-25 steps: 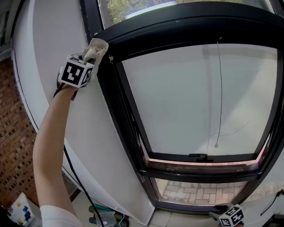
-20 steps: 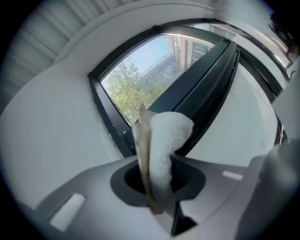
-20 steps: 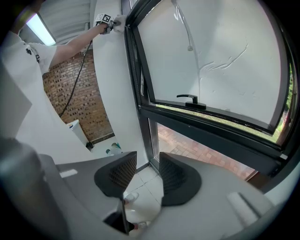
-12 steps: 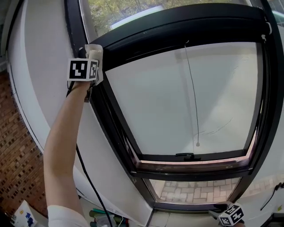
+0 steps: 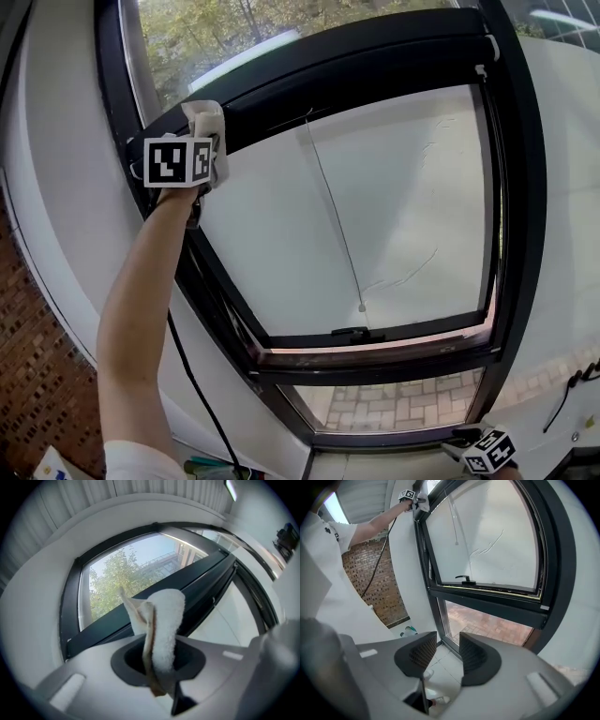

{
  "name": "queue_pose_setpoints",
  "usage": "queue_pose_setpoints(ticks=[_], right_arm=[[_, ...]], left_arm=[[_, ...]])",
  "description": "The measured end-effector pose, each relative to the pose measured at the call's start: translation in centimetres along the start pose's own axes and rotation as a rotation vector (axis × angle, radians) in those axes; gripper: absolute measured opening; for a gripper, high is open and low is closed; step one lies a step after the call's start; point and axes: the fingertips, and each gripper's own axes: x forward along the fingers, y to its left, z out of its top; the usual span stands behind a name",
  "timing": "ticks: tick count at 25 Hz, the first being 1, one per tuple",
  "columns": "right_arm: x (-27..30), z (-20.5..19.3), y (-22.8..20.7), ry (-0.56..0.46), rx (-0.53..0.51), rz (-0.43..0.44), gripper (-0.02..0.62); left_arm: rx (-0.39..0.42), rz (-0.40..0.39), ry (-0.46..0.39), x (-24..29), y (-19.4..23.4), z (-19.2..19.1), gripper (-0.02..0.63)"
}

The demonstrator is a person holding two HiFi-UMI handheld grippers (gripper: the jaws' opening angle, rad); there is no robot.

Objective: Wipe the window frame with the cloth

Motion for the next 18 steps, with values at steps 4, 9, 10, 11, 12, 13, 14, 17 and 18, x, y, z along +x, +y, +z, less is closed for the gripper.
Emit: queue_pose_setpoints(ticks=[4, 9, 10, 11, 12, 13, 14, 17, 18], right_arm=[[-2.2, -1.1, -1.3, -0.016, 0.029, -0.027, 0.152], [-4.4, -3.0, -2.6, -0.028, 0.060, -0.058, 0.152], [-4.8, -3.4, -2.9, -0.034, 0.069, -0.069, 0.152], [-5.3, -3.7, -3.2, -0.041, 0.077, -0.079, 0.152], [-5.8, -4.1, -3.6, -0.046, 0.085, -0.089, 0.152], [-6.3, -4.4, -3.9, -0.049, 0.092, -0.098, 0.152], [-6.8, -4.8, -4.2, -0.051, 0.097, -0.107, 0.152], [-8.1, -5.6, -5.0, -0.064, 0.116, -0.133, 0.152], [-8.4, -5.8, -5.2, -0.072, 0.124, -0.143, 0.152]], left_arm=[[-0.005, -0.072, -0.036, 1.2, -5.4, 3.5, 0.089], [0.008, -0.141, -0.079, 1.2, -11.1, 6.9, 0.091], [0.012, -0.157, -0.092, 1.2, -12.3, 7.7, 0.091], [0.015, -0.174, -0.104, 1.2, -13.6, 8.6, 0.091], [0.019, -0.192, -0.116, 1.3, -14.9, 9.4, 0.091], [0.023, -0.211, -0.127, 1.4, -16.2, 10.2, 0.091], [0.028, -0.228, -0.136, 1.5, -17.6, 10.9, 0.091], [0.048, -0.275, -0.163, 1.7, -21.5, 13.3, 0.091], [0.056, -0.290, -0.173, 1.8, -22.8, 14.1, 0.091]])
